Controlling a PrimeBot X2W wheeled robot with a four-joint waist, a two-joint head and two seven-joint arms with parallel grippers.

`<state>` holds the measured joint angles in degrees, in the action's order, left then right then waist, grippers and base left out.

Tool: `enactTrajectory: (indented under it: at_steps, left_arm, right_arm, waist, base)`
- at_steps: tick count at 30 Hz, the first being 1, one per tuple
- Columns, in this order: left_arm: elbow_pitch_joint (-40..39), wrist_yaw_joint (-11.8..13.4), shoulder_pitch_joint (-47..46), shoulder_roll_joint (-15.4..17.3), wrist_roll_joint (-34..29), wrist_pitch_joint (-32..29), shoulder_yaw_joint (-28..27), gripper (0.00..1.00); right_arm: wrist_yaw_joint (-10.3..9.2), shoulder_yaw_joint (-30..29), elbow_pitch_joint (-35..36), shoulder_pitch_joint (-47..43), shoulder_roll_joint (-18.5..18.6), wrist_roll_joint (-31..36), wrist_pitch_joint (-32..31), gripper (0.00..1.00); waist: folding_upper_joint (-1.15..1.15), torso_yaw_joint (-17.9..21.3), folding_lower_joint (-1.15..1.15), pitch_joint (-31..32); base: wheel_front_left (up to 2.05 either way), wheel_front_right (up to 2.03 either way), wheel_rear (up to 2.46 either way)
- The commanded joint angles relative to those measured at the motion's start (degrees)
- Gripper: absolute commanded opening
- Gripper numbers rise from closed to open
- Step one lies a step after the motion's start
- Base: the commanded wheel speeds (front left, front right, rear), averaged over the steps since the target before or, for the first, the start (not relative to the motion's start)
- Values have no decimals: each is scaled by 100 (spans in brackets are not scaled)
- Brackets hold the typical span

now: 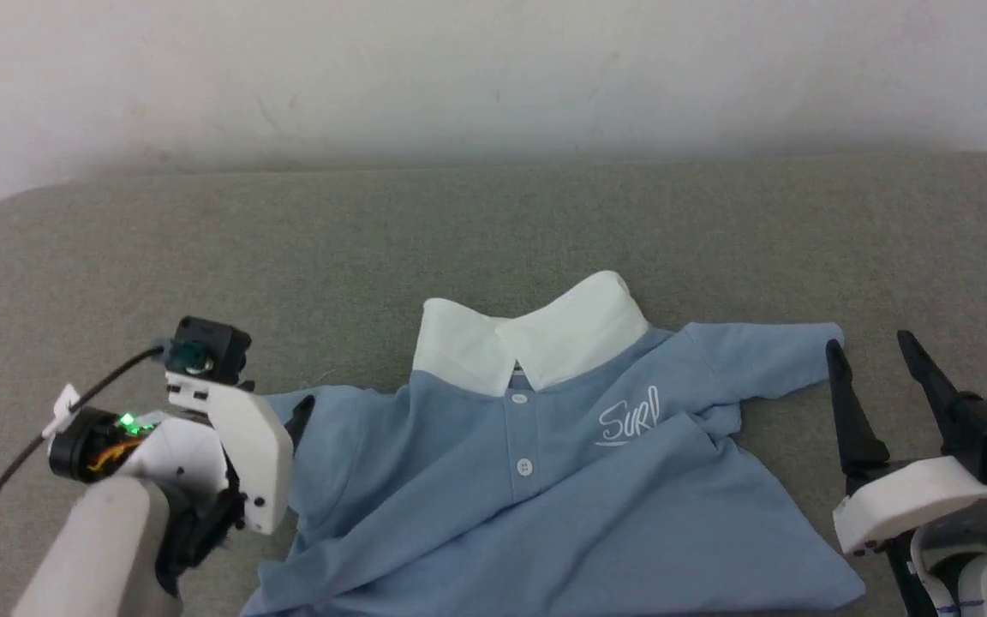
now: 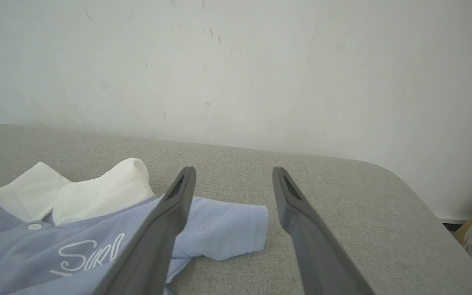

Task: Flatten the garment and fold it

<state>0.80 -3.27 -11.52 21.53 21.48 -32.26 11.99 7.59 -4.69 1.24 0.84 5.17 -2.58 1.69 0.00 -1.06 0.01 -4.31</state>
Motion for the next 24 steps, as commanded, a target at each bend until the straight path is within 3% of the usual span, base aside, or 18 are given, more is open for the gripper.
enactTrajectory:
  at_steps: [1,7,16,17,18,21,24]
  left_arm:
    - [393,-133,-385,193,18,-391,121,100]
    - [1371,-308,-1204,558,113,-1472,398,100]
    - [2152,-383,-1649,783,263,-2143,692,100]
    - [2205,-394,-1647,783,364,-2266,754,88]
    - [2233,-402,-1638,766,505,-2381,798,0]
    - [2150,-412,-1641,775,766,-2418,830,0]
    - [2018,-309,-1766,817,626,-1655,653,0]
  right_arm:
    - [-10,33,94,130,24,-21,-6,100]
    - [-10,101,213,244,6,-57,0,100]
    - [-10,147,167,342,-32,-81,89,100]
    - [-10,149,156,350,-35,-79,98,100]
    - [-10,147,145,355,-37,-76,108,100]
    - [-10,131,117,367,-46,-62,125,100]
    - [-10,109,75,373,-51,-43,121,100]
  waist:
    - [0,250,-1,-353]
    - [0,491,-1,-683]
    - [0,648,-1,-997]
    - [0,651,-1,-1014]
    - [0,648,-1,-1023]
    - [0,626,-1,-1032]
    - [0,576,-1,-981]
  base:
    - [0,0,0]
    - [0,0,0]
    - [0,0,0]
    - [0,0,0]
    - [0,0,0]
    - [0,0,0]
    - [0,0,0]
